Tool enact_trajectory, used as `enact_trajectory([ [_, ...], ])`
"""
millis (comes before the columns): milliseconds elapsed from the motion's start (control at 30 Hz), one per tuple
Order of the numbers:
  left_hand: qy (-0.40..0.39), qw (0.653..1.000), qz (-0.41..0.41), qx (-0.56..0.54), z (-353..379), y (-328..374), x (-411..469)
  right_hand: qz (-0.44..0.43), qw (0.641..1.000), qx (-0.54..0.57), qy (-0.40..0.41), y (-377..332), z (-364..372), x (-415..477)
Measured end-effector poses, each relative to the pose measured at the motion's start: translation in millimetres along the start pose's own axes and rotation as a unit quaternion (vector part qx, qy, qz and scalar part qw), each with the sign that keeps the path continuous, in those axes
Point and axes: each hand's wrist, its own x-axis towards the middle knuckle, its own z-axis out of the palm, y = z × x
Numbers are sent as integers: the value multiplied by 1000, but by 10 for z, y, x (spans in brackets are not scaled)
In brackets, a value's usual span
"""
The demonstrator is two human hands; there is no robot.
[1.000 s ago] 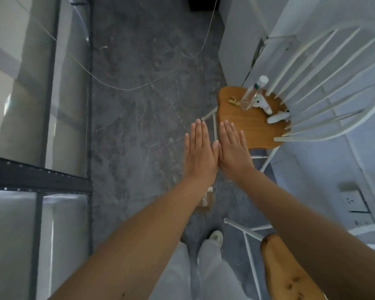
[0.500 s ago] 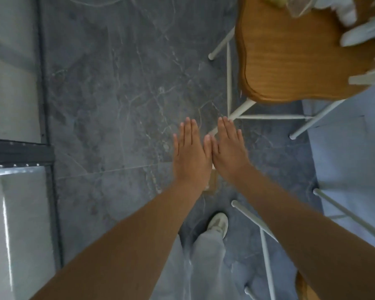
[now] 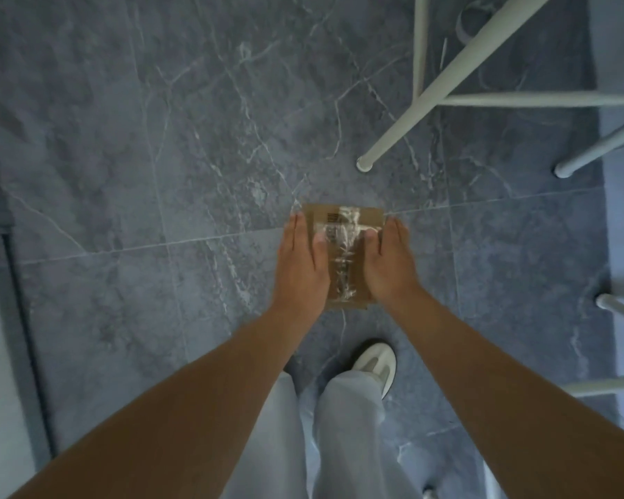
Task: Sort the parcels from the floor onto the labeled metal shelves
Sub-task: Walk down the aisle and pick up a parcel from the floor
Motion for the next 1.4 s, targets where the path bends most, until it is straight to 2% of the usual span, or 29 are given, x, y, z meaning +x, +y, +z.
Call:
enact_trajectory([
  [67, -8, 990, -68, -125, 43, -46, 4, 26, 998, 59, 8, 28, 75, -9],
  [133, -28, 966, -168, -193, 59, -49, 9, 19, 997, 79, 13, 32, 105, -45],
  [267, -10, 926, -288, -245, 109, 12, 22, 25, 994, 103, 14, -26, 112, -114],
  [367, -23, 912, -316, -259, 77, 140, -54, 49, 993, 102, 20, -125, 26, -196],
  [600, -38, 906, -320, -275, -514, 711, -449, 12, 997, 77, 26, -699, -455, -709],
  [867, -1, 931, -248, -269, -1620, 1614, -983, -38, 993, 103, 39, -1885, -1139, -1408],
  [1067, 73, 933, -219, -277, -2321, 2001, -1277, -82, 990, 110, 42, -2627, -1367, -1934],
  [1267, 155, 912, -226, -305, -2888, 2239, -1704, -166, 984, 59, -17, -3226, -1684, -2554],
  [1400, 204, 930, -159, -262, -3425, 2752, -2282, -216, 974, 66, -33, -3634, -2068, -3045],
])
